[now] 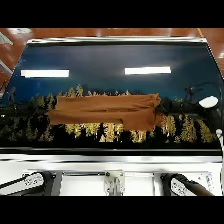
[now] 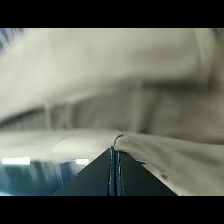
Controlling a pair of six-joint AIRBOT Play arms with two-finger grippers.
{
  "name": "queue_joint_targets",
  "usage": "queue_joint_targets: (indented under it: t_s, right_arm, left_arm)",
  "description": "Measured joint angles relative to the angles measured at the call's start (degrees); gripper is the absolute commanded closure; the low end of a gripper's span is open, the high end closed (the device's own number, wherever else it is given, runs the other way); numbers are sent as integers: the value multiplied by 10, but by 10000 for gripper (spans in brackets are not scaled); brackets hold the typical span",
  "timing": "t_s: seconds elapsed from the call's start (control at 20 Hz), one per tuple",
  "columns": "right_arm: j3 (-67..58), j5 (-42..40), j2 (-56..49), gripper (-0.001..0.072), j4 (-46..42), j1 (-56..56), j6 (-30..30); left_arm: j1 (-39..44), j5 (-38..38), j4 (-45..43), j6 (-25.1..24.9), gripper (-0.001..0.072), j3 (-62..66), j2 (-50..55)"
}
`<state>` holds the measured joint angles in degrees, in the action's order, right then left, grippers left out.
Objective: Fold the shirts.
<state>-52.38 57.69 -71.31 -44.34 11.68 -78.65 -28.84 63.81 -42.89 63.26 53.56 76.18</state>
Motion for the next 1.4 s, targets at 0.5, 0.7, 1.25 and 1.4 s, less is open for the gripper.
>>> queue_joint_targets:
  t_s: [0.5,0.7,1.25,1.4]
  right_arm:
    - [-213,-72,-226,660,16,-42,2]
    - [-229,-76,-262,660,-46,-43,-25]
    - [-236,-73,-270,118,-126,-41,-60]
    - [-236,-64,-240,52,-125,-22,-29]
  left_arm:
    - [87,-47,55,63,671,177,183]
    - [95,-50,58,88,670,212,232]
    - [97,-38,59,110,57,233,258]
    - [79,2,54,111,100,260,256]
